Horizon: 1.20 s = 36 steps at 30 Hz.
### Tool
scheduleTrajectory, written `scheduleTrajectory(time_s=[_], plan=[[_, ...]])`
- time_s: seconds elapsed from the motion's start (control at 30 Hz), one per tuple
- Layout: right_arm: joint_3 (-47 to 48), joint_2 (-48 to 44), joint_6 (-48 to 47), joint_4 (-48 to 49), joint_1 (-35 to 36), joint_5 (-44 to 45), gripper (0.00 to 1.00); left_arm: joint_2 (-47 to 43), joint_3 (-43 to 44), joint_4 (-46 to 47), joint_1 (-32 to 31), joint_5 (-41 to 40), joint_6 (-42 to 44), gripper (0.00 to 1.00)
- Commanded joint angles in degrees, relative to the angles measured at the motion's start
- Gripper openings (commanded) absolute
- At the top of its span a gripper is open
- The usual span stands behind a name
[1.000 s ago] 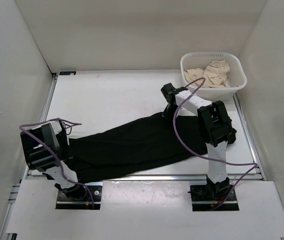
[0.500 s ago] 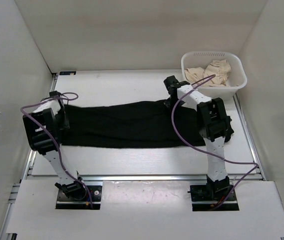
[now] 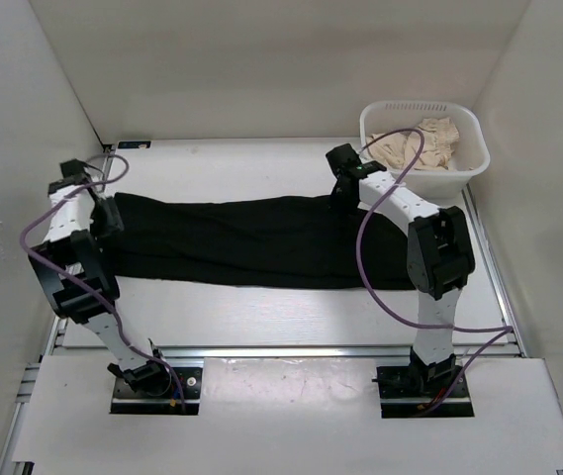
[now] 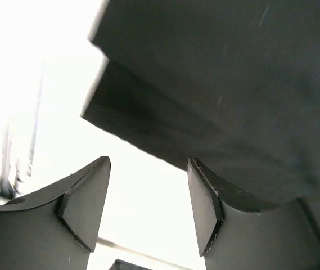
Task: Fold and stack the trousers
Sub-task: Fold the trousers
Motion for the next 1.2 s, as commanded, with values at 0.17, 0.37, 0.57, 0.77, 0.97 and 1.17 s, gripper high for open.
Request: scheduleTrajectory(time_s=[0.17, 0.37, 0.57, 0.77, 0.97, 1.17], plan=[[-5.4, -4.7, -6.9, -0.2, -0.7, 0.8, 0.49, 1.8, 5.3, 13.0, 3.1, 1.2, -0.4, 0.75], [-10.3, -8.2, -6.4, -2.4, -3.3, 4.5, 0.51, 12.1, 12.5, 13.5, 5.4, 1.8, -0.4, 0.76], [-15.6, -12.2, -5.6, -3.8, -3.3, 6.9, 0.51, 17.9, 16.3, 13.5, 5.4, 3.0, -0.4, 0.76], [-17.5, -13.8, -4.2, -4.3, -3.3, 8.7, 0.51, 17.9, 11.3, 13.5, 6.7, 2.3, -0.4, 0.57], [-17.0, -14.3, -4.2, -5.6, -3.3, 10.9, 0.51, 15.0, 10.1, 12.2, 7.4, 2.6, -0.4, 0.14], [-18.9, -14.3, -3.7, -5.0, -3.3, 10.9, 0.51, 11.9, 12.7, 9.8, 7.4, -1.1, -0.4, 0.14]])
